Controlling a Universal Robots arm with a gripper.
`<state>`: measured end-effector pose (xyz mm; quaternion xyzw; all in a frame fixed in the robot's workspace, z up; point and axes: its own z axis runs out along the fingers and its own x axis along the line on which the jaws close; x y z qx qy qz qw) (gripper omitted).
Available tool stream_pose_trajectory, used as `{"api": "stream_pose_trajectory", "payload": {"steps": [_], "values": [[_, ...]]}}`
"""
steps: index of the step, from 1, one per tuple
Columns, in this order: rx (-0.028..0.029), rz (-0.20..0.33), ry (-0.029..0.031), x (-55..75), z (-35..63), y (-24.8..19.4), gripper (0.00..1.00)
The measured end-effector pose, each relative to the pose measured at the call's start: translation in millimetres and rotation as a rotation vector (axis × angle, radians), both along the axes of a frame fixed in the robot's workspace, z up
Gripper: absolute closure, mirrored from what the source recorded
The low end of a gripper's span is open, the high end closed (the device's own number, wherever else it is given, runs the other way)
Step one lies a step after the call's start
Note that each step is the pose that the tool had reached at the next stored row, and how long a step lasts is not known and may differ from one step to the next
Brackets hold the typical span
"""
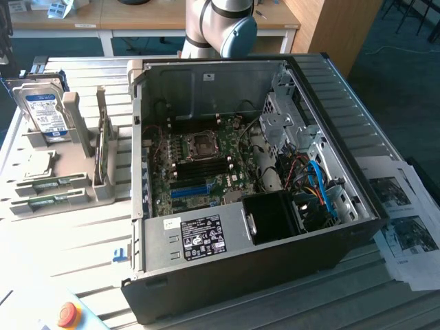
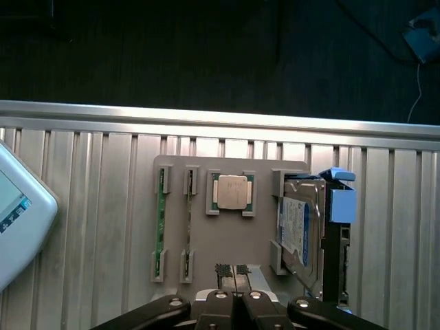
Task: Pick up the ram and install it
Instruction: 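Pick up the ram and move it above insertion slot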
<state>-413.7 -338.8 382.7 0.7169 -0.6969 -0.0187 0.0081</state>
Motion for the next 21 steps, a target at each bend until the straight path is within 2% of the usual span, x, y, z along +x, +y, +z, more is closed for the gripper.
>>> {"api": "stream_pose_trajectory", "payload": {"steps": [5,14,21], "values": [[0.0001,0.007,-0.0102,0.0,-0.1,0.1,0.9],[0.0,0.007,-0.0104,-0.1,0.0,-0.8,0.9],[0.0,0.007,-0.0105,0.1,-0.1,-6.2,0.9]]}}
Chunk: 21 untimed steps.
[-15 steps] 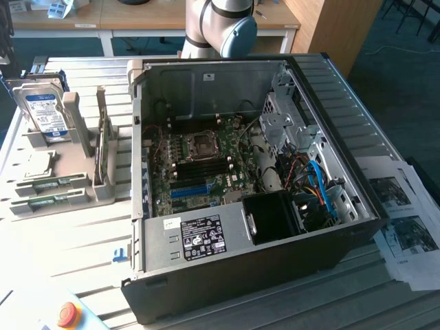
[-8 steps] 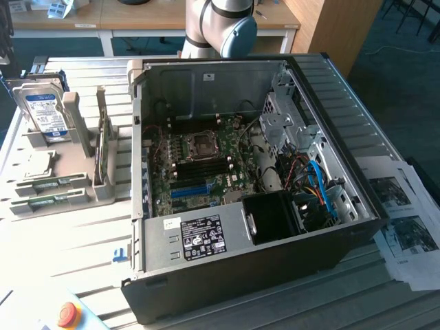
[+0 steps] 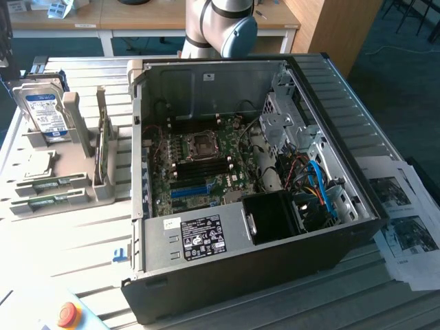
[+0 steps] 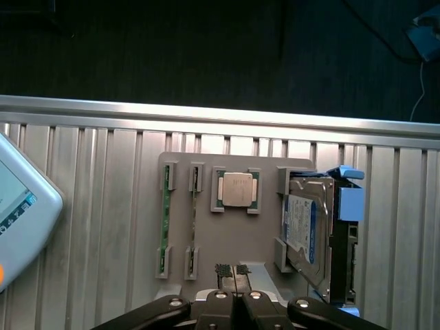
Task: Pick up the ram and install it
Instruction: 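Pick up the ram and move it above insertion slot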
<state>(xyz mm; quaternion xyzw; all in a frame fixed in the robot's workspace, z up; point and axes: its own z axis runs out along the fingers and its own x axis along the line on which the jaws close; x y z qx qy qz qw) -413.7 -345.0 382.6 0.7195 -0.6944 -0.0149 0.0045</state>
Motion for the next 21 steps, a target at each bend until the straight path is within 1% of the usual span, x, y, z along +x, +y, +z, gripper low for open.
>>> {"api": "stream_pose_trajectory", "payload": {"steps": [12,21], "values": [[-0.0001,0.0,0.0002,0.4,0.1,-10.9,0.9],[-0.0001,0.0,0.0004,0.9,0.0,-20.6,0.9]]}}
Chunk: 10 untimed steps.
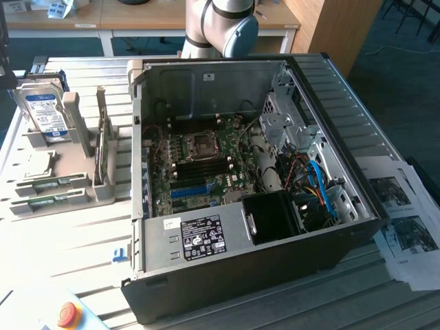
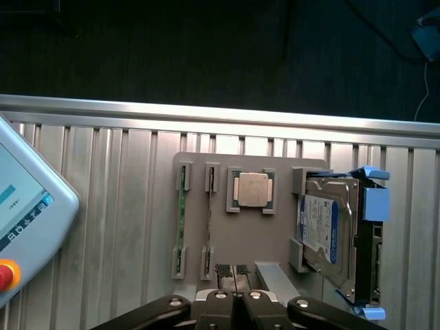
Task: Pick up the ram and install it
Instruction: 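Pick up the ram and move it above insertion slot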
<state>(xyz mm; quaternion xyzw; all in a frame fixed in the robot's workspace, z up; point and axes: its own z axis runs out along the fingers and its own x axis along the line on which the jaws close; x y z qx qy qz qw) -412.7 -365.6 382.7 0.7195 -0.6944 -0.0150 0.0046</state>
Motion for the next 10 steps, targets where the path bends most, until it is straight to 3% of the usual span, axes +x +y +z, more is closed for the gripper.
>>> {"api": "stream_pose_trajectory", "payload": {"steps": [10], "values": [[-0.0001,0.0,0.0007,0.7,-0.1,-10.8,0.9]]}}
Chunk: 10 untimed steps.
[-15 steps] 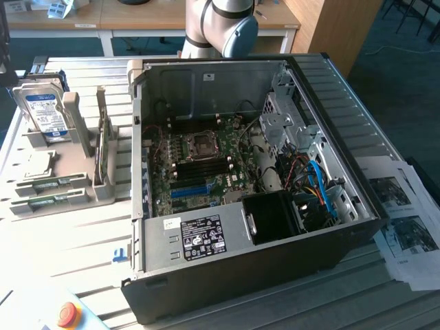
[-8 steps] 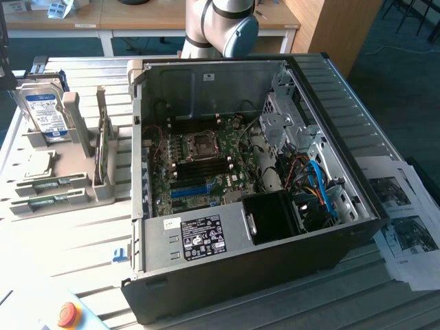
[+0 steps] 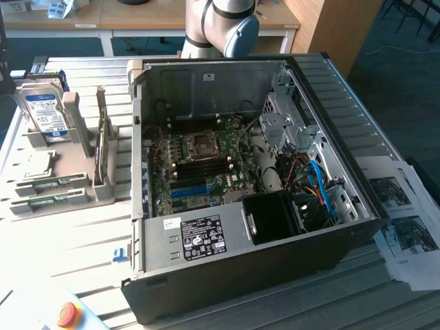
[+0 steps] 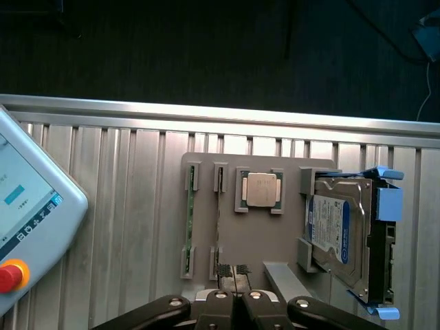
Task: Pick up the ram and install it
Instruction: 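Pick up the ram and move it above insertion slot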
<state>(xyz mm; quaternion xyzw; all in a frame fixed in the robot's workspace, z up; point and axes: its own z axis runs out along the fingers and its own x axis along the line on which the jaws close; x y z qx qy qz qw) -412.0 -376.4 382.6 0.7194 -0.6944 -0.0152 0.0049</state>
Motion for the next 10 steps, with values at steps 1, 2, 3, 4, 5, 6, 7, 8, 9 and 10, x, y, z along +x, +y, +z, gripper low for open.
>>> {"api": "stream_pose_trajectory", "payload": {"steps": [1,2,3,4,5,6,7,8,9,10], "values": [[0.0,0.0,0.0001,0.1,0.0,-1.0,0.9],[-0.0001,0.0,0.0002,0.1,0.0,-2.0,0.9],[0.0,0.0,0.0002,0.2,0.0,-2.8,0.9],[0.0,0.0,0.0003,0.2,0.0,-3.5,0.9],[-0.0001,0.0,0.0003,0.2,0.1,-3.7,0.9],[-0.0001,0.0,0.0003,0.2,0.1,-3.6,0.9],[-0.0001,0.0,0.0003,0.2,0.1,-3.6,0.9],[0.0,0.0,0.0002,0.2,0.0,-3.7,0.9],[-0.0001,0.0,0.0003,0.2,0.1,-3.7,0.9],[-0.0001,0.0,0.0003,0.2,0.1,-3.7,0.9]]}}
